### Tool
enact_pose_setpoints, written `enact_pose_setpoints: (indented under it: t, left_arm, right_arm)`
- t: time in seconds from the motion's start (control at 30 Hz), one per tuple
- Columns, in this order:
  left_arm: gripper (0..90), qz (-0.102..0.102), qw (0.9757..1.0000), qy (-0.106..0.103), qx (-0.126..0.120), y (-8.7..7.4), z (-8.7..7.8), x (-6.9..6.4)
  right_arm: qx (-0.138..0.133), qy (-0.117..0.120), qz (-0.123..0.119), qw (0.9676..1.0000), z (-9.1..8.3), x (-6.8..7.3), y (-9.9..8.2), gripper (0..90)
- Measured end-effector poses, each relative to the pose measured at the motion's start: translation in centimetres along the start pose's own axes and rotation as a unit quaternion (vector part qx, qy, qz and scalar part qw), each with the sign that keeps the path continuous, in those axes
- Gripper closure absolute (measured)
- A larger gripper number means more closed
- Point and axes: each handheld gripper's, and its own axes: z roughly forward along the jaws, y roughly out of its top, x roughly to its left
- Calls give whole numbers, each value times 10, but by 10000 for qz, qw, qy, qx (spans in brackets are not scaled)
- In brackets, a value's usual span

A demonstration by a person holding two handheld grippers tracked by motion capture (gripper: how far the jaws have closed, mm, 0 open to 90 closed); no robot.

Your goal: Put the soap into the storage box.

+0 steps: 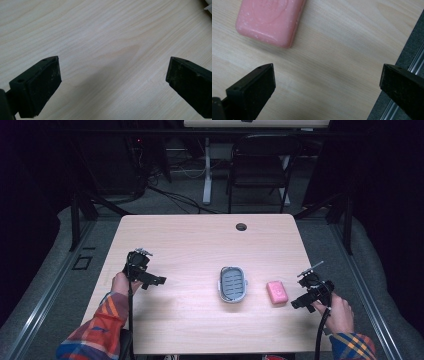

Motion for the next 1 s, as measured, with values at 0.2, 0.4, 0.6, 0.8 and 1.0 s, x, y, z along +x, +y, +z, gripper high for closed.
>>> enact_pose_setpoints:
  t: [0.2,0.4,0.6,0.8,1.0]
  left_arm:
    - [0,-42,10000,-9,-2,-2,-1,3]
    - [0,85,10000,-38,-36,0,-1,0]
    - [0,113,9999,-37,-59,0,-1,0]
    - [0,123,9999,-55,-56,1,0,0]
    - [0,105,9999,-46,-54,0,0,0]
  right_arm:
    - [2,84,43,10000,1,-1,2,0]
    - [-30,132,-111,9998,-1,6,7,0]
    - [-182,365,-63,9992,-4,9,10,0]
    - [-296,554,-19,9980,-7,10,10,0]
    - [-391,707,39,9967,-10,17,16,0]
